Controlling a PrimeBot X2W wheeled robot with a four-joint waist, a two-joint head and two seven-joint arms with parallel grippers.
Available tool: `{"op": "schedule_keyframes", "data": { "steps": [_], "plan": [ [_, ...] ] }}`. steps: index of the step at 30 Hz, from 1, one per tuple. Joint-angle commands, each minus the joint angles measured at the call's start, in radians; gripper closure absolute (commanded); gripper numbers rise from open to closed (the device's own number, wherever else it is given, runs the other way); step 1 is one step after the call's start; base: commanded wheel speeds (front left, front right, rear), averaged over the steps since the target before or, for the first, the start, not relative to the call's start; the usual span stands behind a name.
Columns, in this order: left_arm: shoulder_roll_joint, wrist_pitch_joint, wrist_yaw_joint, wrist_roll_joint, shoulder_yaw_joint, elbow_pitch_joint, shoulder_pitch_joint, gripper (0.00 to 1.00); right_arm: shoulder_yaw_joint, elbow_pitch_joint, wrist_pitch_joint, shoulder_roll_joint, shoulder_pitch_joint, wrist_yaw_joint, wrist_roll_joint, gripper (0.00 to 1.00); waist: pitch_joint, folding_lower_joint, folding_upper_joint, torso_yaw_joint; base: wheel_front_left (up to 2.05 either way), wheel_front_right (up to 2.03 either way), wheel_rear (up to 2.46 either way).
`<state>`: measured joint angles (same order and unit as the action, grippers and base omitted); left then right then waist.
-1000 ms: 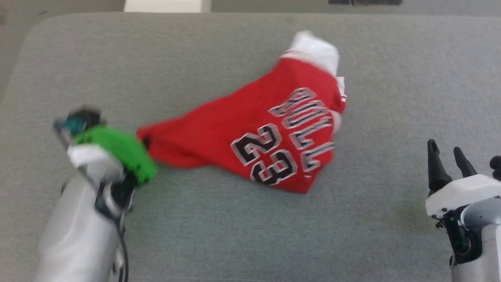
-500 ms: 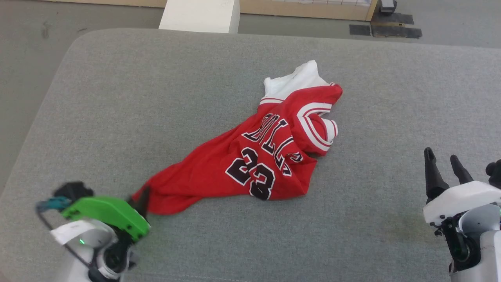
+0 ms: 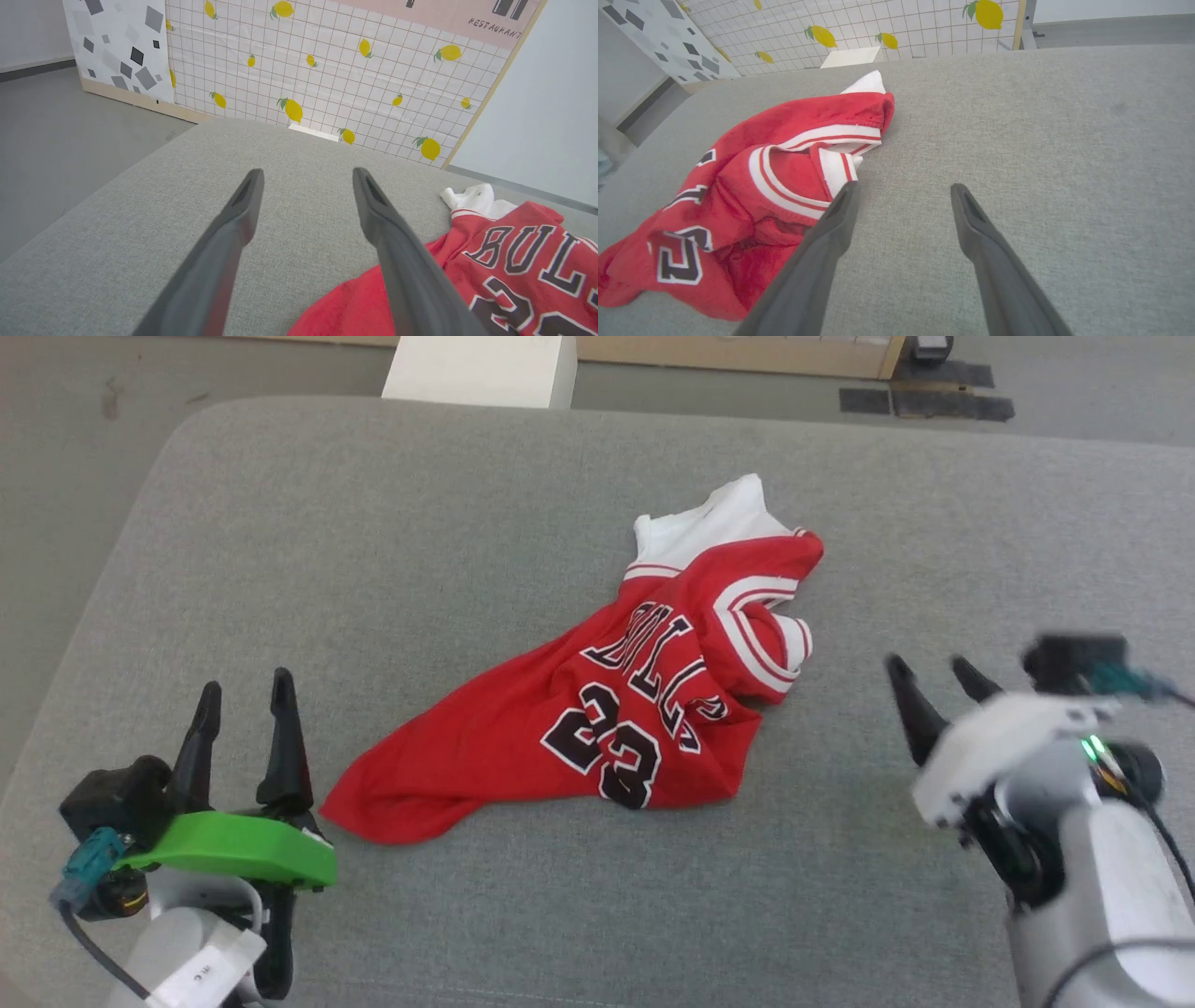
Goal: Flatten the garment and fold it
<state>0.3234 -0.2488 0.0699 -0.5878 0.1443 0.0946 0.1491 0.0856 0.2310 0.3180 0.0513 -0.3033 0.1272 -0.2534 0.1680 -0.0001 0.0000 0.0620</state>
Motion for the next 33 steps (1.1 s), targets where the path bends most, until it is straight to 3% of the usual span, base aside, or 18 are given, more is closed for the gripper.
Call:
{"op": "schedule_keyframes", "data": {
  "steps": [1,12,18,23,25,26,33],
  "plan": [
    [-0.008,-0.007,-0.009,0.02,0.003,0.003,0.006,0.0,-0.025,0.001,0.038,-0.001,-0.053,0.003,0.016,0.0,0.03,0.0001,0.0,0.019,0.0,0.0,0.0],
    [-0.086,-0.013,-0.041,0.112,-0.008,-0.004,0.083,0.0,-0.222,0.171,0.426,0.014,-0.332,0.003,0.182,0.0,0.147,0.0001,0.0,0.079,0.0,0.0,0.0],
    [-0.113,-0.013,-0.062,0.151,-0.023,-0.009,0.107,0.0,-0.299,0.256,0.516,0.027,-0.382,0.003,0.228,0.0,0.19,0.0001,0.0,0.093,0.0,0.0,0.0],
    [-0.134,-0.013,-0.076,0.17,-0.033,-0.001,0.117,0.0,-0.375,0.307,0.545,0.04,-0.38,0.003,0.198,0.0,0.201,0.0001,0.0,0.094,0.0,0.0,0.0],
    [-0.141,-0.013,-0.081,0.176,-0.038,0.002,0.119,0.0,-0.384,0.314,0.54,0.042,-0.381,0.003,0.175,0.78,0.202,0.0001,0.0,0.09,0.0,0.0,0.0],
    [-0.145,-0.013,-0.084,0.179,-0.04,0.004,0.119,0.0,-0.386,0.31,0.528,0.045,-0.384,0.003,0.162,1.0,0.201,0.0001,0.0,0.087,0.0,0.0,0.0],
    [-0.158,-0.013,-0.097,0.192,-0.056,0.018,0.113,0.0,-0.317,0.208,0.448,0.109,-0.397,0.003,0.082,1.0,0.162,0.0001,0.0,0.057,0.0,0.0,0.0]
  ]
}}
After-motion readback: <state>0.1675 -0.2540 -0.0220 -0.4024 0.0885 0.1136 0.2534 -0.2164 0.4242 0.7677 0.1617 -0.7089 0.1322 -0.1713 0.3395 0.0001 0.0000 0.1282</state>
